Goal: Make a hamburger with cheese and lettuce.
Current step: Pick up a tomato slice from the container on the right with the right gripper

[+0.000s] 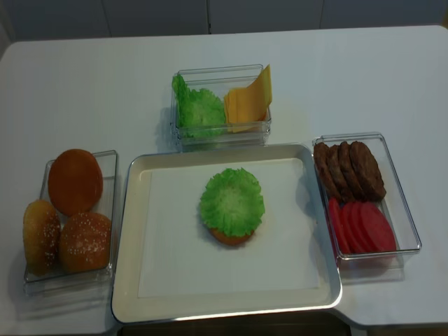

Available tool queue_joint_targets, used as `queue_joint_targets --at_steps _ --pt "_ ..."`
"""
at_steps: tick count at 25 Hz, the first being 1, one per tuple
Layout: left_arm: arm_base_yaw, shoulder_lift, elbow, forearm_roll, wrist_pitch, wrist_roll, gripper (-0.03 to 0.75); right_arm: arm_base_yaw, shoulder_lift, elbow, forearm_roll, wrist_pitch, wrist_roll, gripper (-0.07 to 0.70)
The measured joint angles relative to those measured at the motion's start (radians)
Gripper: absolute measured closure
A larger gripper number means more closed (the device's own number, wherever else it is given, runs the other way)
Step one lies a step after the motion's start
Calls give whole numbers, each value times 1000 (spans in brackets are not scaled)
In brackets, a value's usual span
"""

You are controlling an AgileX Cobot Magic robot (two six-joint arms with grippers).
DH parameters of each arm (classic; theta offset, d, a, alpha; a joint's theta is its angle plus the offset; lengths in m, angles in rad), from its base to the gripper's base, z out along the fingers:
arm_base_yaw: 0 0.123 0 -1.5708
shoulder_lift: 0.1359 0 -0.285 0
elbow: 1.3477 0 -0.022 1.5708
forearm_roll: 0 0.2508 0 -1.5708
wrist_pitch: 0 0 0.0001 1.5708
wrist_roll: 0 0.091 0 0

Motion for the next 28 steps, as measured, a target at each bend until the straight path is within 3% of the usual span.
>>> queue_joint_targets --at_steps 9,13,22,28 --pt "0 0 0 0 0 0 427 0 0 0 2 -2 0 242" --pt "0 0 0 0 0 0 427 0 6 -44 39 -29 0 242" --pt "0 0 0 0 0 0 427 0 307 -180 146 -64 -21 243" --pt "0 0 0 0 0 0 427 0 454 -202 273 -160 -149 242"
